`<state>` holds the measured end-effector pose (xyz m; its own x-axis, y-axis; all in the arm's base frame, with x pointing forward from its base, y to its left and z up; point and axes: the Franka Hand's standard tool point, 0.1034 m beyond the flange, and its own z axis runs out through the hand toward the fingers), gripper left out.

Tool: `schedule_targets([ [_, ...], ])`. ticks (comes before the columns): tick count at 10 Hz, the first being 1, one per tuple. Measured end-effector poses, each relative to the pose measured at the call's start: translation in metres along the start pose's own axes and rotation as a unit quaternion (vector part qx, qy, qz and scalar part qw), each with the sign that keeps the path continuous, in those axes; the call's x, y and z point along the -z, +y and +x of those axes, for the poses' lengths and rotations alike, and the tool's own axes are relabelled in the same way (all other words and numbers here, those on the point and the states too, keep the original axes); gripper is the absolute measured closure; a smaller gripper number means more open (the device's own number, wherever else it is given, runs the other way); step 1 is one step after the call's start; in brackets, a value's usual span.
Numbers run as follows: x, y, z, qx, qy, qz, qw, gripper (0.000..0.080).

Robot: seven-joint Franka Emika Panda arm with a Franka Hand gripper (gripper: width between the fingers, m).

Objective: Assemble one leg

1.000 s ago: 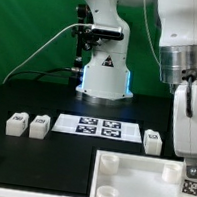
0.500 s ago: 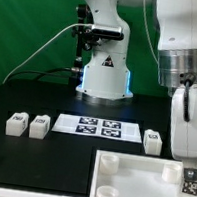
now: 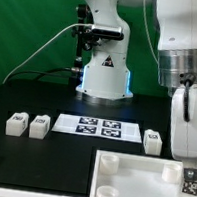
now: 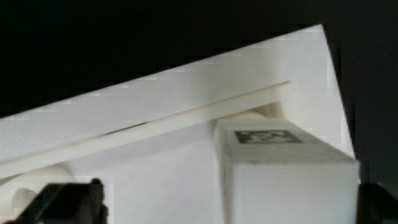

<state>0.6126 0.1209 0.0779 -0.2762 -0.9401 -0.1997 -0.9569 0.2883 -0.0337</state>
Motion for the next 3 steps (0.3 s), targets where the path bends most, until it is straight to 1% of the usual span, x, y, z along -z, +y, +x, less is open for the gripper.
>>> schedule_targets([
  [3, 0.0000, 0.0000, 0.0000, 0.000, 0.000, 0.000, 1.000, 0.0150],
])
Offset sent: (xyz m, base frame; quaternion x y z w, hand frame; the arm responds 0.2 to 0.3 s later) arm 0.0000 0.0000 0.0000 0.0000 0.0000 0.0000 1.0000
